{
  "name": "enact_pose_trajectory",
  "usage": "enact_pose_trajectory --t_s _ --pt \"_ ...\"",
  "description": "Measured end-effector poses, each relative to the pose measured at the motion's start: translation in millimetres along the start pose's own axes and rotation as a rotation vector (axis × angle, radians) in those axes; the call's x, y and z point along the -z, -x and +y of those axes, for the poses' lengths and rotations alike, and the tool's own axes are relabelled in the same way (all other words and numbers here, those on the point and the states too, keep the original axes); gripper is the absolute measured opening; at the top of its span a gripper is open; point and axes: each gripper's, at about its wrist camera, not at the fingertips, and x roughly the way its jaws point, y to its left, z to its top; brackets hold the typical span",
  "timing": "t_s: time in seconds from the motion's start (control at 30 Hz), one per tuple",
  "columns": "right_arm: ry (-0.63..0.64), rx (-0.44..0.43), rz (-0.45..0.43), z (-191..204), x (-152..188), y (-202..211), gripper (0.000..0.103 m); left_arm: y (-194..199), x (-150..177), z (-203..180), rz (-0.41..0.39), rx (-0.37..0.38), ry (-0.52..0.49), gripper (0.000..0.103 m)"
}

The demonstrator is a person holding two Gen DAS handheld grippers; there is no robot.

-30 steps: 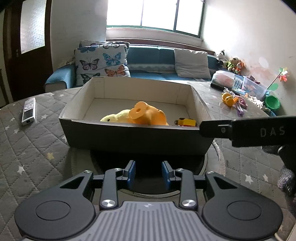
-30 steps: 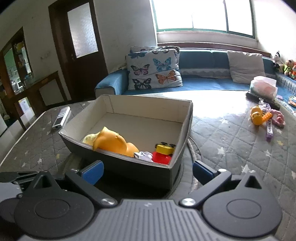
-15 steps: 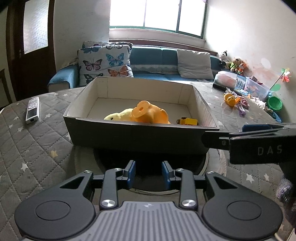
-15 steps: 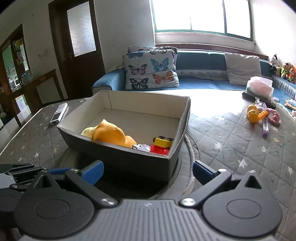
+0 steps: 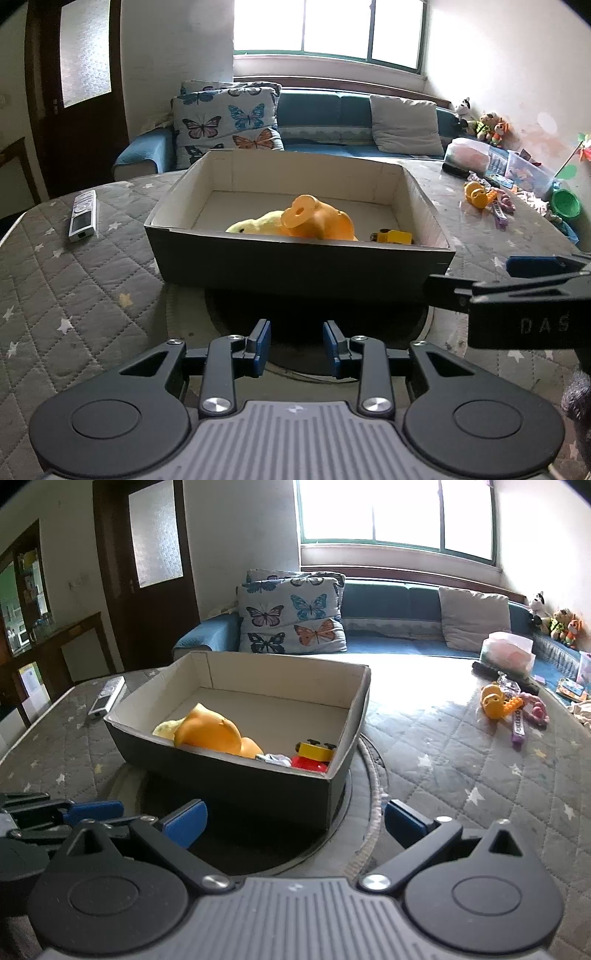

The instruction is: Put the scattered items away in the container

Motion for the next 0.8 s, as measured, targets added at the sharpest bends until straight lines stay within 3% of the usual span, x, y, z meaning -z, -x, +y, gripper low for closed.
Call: enact_pose_trajectory --t_s 0.33,0.8 --pt "-0.004 0.012 0.02 5.4 7.9 -2.0 0.103 0.5 3.1 -1.0 0.002 -0.036 0.003 0.034" --pt "-0.01 0.017 0.022 8.3 12.7 -1.2 0.103 -0.3 4.6 -1.2 0.04 -0.029 0.023 0.034"
